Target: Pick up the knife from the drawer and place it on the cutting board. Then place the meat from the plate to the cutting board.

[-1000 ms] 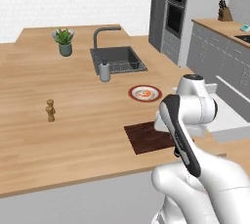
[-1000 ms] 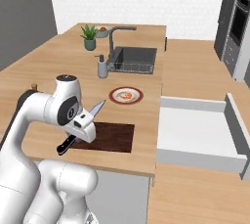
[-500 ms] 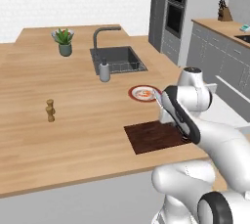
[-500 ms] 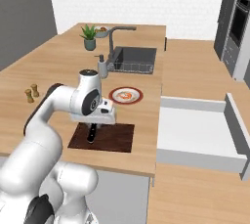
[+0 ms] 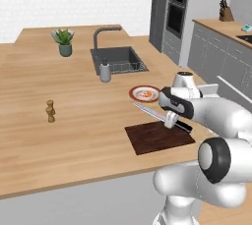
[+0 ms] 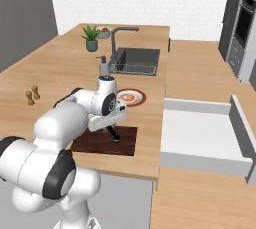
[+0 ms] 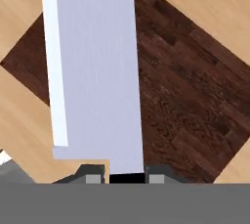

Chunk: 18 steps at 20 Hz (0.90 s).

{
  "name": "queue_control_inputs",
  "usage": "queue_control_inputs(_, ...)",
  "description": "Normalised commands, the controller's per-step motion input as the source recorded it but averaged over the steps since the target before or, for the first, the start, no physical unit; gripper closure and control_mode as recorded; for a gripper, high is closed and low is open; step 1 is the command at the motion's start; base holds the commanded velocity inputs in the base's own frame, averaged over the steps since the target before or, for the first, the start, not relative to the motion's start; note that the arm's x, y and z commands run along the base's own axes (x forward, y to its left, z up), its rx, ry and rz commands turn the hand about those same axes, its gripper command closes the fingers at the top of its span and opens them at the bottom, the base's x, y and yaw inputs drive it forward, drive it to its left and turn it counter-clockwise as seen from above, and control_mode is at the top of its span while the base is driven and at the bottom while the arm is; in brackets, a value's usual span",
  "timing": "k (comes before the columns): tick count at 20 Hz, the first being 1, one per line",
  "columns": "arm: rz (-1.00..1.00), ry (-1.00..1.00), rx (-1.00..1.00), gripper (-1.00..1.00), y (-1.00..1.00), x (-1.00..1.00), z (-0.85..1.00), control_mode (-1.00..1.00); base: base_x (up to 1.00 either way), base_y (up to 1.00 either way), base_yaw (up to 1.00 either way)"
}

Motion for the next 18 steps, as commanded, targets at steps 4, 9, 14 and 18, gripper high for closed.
queue_control_inputs(4,0.66,0.07,0.0,1.0,-0.08,0.21,-0.39,-1.0,0.0,0.0,0.0)
queue_control_inputs(9,0.53,0.0,0.0,1.0,-0.21,0.26,-0.3,-1.0,0.0,0.0,0.0)
queue_control_inputs(14,0.39,0.0,-0.04,1.0,-0.05,0.26,-0.29,-1.0,0.0,0.0,0.0)
queue_control_inputs(18,0.26,-0.05,-0.03,1.0,0.0,0.35,-0.3,-1.0,0.0,0.0,0.0)
